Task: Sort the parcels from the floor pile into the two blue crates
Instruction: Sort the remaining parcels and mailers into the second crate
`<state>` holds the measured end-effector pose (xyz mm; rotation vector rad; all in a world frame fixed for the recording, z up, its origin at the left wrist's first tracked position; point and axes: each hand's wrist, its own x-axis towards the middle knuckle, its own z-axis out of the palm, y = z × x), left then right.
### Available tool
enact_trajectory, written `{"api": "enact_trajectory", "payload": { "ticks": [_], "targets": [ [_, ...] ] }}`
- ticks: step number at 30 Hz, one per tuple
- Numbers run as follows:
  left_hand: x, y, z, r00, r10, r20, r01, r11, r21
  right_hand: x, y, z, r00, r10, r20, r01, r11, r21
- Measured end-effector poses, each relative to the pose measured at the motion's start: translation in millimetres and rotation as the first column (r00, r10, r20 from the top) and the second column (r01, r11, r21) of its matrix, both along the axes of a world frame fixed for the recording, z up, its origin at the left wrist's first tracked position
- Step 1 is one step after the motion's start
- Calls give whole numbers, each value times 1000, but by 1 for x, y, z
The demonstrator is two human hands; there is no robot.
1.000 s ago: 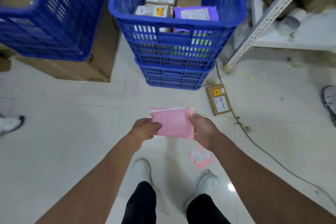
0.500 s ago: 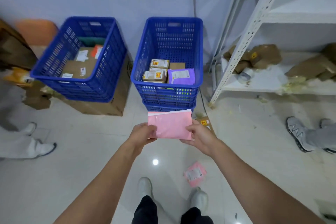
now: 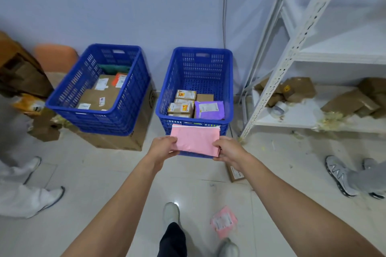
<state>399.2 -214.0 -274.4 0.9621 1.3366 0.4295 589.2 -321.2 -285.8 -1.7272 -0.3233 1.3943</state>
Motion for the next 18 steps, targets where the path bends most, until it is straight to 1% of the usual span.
{"api": "enact_trajectory", "payload": {
  "ticks": [3, 6, 9, 12, 15, 17, 18],
  "targets": [
    [1, 38, -2, 998, -49, -37, 49, 999, 4, 1, 27, 0, 998, -43, 38, 44, 999, -15],
    [2, 74, 3, 985, -158, -69, 158, 987, 1, 2, 55, 1, 993, -79, 90, 83, 996, -40],
    [2, 111, 8, 934, -307, -181, 321, 946, 54, 7, 82, -1, 978, -75, 194, 92, 993, -79],
    [5, 144, 6, 890, -392, -233, 422, 901, 98, 13, 105, 0, 958, -76, 278, 106, 990, -94],
    [14, 169, 3, 846, -455, -279, 498, 860, 109, 18, 123, 3, 947, -117, 300, 139, 989, -51],
    [25, 185, 0, 813, -495, -305, 543, 835, 93, 24, 137, 2, 946, -135, 296, 150, 988, -29],
    [31, 193, -2, 812, -500, -301, 544, 836, 77, 30, 144, 1, 950, -135, 281, 147, 989, -25]
  ]
}}
